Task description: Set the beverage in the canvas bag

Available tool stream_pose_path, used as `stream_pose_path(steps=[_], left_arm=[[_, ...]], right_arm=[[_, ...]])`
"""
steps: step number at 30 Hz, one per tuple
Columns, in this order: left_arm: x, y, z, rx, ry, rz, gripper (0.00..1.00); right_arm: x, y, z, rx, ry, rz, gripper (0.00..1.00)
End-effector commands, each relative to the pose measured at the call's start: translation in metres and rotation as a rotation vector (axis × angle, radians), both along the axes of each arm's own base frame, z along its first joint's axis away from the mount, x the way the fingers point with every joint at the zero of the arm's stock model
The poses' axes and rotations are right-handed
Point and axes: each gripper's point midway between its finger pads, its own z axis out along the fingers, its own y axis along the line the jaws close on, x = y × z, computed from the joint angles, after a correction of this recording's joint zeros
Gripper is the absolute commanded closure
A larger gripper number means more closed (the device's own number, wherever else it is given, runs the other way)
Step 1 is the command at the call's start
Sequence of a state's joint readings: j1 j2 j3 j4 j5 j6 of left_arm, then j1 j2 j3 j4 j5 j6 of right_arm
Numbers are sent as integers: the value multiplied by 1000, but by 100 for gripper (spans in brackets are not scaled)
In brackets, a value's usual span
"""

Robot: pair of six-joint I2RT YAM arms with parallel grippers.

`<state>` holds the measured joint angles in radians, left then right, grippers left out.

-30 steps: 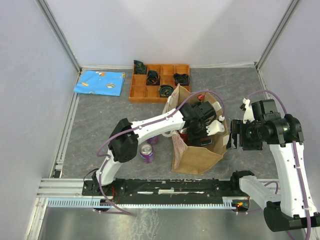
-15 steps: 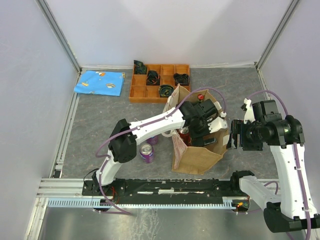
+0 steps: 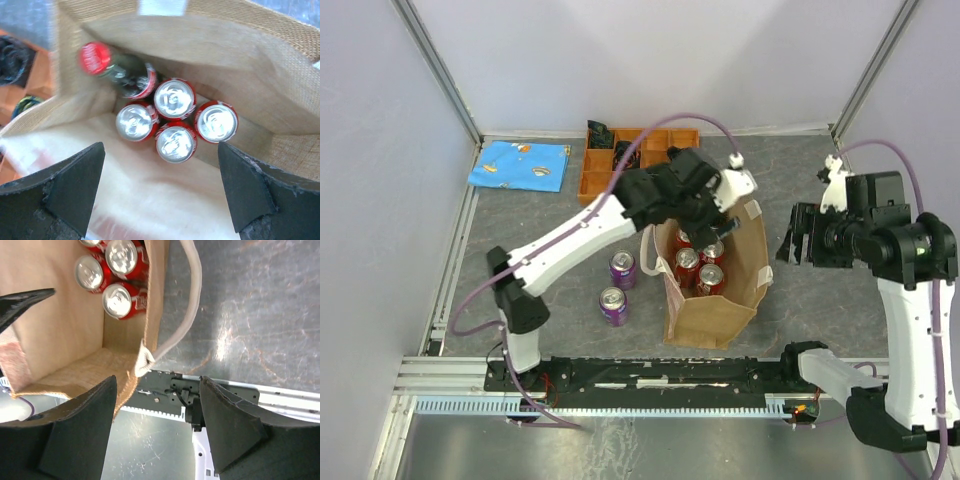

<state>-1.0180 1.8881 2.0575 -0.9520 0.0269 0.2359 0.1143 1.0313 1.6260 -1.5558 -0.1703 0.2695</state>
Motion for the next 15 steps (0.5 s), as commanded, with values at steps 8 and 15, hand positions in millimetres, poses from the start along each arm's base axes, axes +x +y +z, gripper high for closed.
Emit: stream_pose_path(steps=[8, 15], left_arm=[[56, 197, 86, -293, -14, 500, 1], [7, 278, 60, -289, -23, 721, 1]], right_arm=[[142, 32, 104, 8, -313, 78, 27], [216, 144, 111, -9, -424, 299, 26]])
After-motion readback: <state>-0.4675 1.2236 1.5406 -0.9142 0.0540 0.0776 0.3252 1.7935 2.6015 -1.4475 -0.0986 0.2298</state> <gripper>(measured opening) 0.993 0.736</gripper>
